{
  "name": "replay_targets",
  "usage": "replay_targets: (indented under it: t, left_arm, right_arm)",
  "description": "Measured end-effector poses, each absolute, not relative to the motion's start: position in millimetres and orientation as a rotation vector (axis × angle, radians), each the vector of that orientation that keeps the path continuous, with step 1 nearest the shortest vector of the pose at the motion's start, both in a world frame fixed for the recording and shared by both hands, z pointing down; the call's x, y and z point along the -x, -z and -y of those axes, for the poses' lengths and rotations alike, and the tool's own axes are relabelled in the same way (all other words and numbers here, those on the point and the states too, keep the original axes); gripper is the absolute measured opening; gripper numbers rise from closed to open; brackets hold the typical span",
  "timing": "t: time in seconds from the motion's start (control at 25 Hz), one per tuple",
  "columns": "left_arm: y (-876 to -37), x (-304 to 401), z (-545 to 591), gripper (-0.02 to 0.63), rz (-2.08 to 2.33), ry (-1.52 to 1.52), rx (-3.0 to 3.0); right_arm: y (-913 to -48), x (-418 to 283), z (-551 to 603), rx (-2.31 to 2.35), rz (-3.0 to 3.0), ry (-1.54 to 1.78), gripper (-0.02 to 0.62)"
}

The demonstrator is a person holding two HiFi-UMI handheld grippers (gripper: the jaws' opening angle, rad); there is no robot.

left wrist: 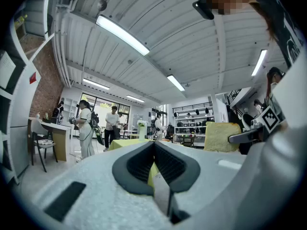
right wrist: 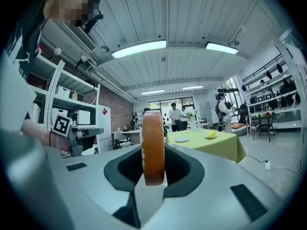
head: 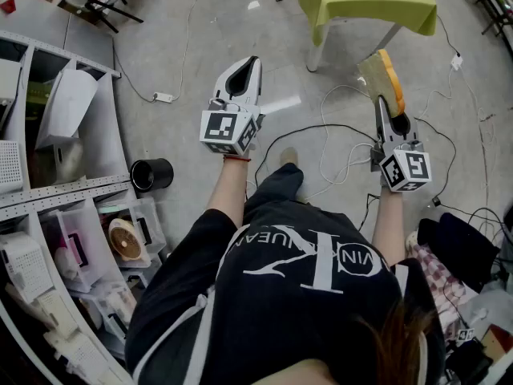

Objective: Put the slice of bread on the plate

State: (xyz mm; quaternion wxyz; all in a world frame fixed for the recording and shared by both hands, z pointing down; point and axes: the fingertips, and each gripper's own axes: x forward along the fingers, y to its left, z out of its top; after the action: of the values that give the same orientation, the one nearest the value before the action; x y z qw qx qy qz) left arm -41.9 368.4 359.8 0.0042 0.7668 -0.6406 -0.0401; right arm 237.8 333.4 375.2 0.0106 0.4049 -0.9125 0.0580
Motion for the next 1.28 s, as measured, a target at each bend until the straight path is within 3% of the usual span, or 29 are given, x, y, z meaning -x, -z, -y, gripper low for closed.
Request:
replay_targets:
  t: [1.28]
  left_arm:
    - [-382, 112, -266, 0.011, 2.02, 0.142, -2.334]
  right_arm:
    - [-383, -180, -218, -1.287, 2.888, -0.22, 0.095]
